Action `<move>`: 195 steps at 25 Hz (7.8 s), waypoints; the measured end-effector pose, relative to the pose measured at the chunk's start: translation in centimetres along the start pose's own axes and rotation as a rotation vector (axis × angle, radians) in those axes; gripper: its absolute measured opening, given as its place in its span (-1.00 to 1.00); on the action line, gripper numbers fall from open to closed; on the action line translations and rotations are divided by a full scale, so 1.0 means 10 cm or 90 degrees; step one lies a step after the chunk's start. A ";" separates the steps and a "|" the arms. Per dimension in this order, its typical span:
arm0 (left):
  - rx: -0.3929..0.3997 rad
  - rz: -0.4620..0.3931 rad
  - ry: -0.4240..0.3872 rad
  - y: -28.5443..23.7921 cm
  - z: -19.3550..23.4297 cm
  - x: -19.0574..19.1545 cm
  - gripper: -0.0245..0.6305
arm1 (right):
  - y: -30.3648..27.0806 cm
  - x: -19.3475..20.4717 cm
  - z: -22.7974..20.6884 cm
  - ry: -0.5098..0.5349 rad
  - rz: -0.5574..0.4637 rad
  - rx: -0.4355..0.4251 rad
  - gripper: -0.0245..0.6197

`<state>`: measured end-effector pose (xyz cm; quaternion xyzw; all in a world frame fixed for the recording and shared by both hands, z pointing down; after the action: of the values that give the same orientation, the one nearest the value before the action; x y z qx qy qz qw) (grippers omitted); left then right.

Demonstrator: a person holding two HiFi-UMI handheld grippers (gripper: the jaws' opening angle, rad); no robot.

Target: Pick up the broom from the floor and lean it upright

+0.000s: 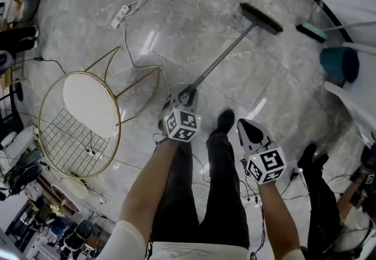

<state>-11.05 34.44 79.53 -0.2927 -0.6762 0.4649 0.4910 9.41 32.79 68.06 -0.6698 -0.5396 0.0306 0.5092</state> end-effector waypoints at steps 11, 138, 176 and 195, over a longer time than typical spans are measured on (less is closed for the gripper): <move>-0.059 -0.074 0.020 0.53 0.20 -1.39 -0.63 | 1.03 -0.81 -0.44 -0.031 -0.075 0.027 -0.92; 0.398 -0.412 -0.162 0.00 0.66 -8.41 -0.67 | 1.04 -5.62 -4.85 0.117 -0.163 0.107 -0.68; 0.287 -0.412 -0.024 -0.63 0.50 -8.50 -0.67 | 1.01 -6.01 -6.23 0.067 -0.130 0.087 -0.43; 0.266 -0.415 -0.034 0.96 0.48 -8.90 -0.67 | 2.99 -6.41 -4.72 0.081 -0.204 0.145 -0.74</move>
<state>14.76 -39.24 35.42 0.0562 -0.6369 0.4195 0.6444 31.29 -43.15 36.66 -0.5139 -0.5990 -0.0328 0.6131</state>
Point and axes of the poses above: the fingertips, and each gripper's own axes: y backward along the fingers, z to its left, x out of its underside, the point moved 5 cm from there along y, backward along the fingers, and after that the axes turned 8 degrees about z, right-handed, at the moved point
